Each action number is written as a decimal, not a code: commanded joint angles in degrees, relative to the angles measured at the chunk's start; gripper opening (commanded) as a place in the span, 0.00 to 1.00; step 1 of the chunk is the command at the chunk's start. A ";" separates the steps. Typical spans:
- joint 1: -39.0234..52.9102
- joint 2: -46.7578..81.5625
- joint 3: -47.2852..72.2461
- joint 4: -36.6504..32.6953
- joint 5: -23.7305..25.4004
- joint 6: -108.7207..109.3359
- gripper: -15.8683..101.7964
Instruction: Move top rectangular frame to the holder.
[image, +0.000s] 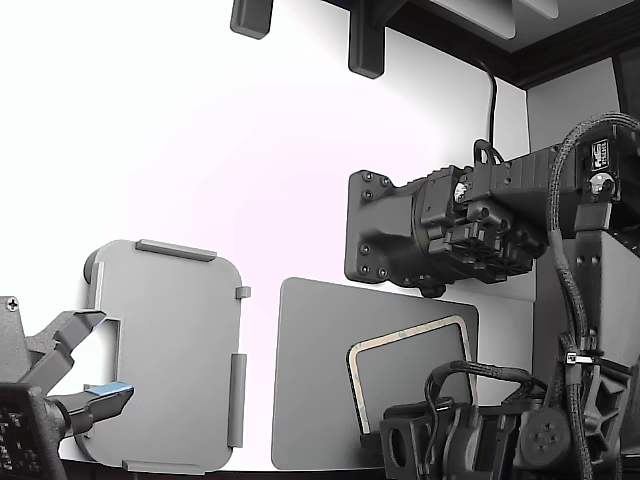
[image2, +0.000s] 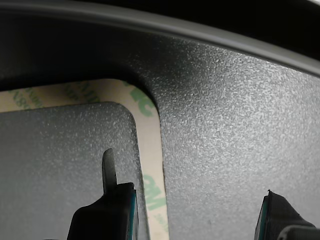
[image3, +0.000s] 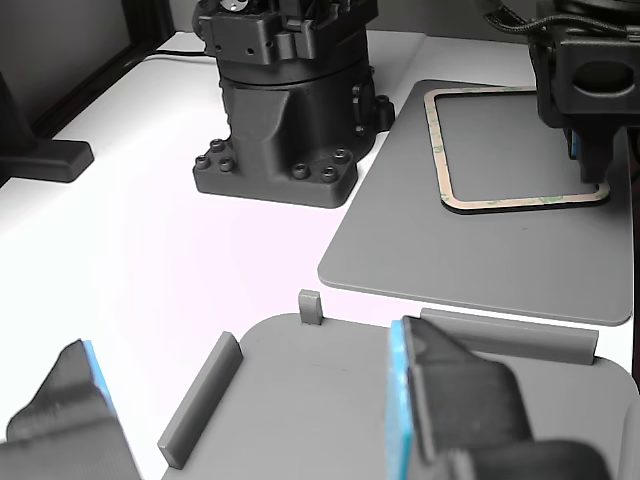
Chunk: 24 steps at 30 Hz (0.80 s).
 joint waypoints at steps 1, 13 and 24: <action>-0.62 0.79 -0.53 -0.53 -0.44 -0.88 0.98; -0.88 -0.70 2.99 -2.37 -1.67 -4.39 0.88; -0.88 -1.32 4.22 -3.60 -0.88 -5.98 0.81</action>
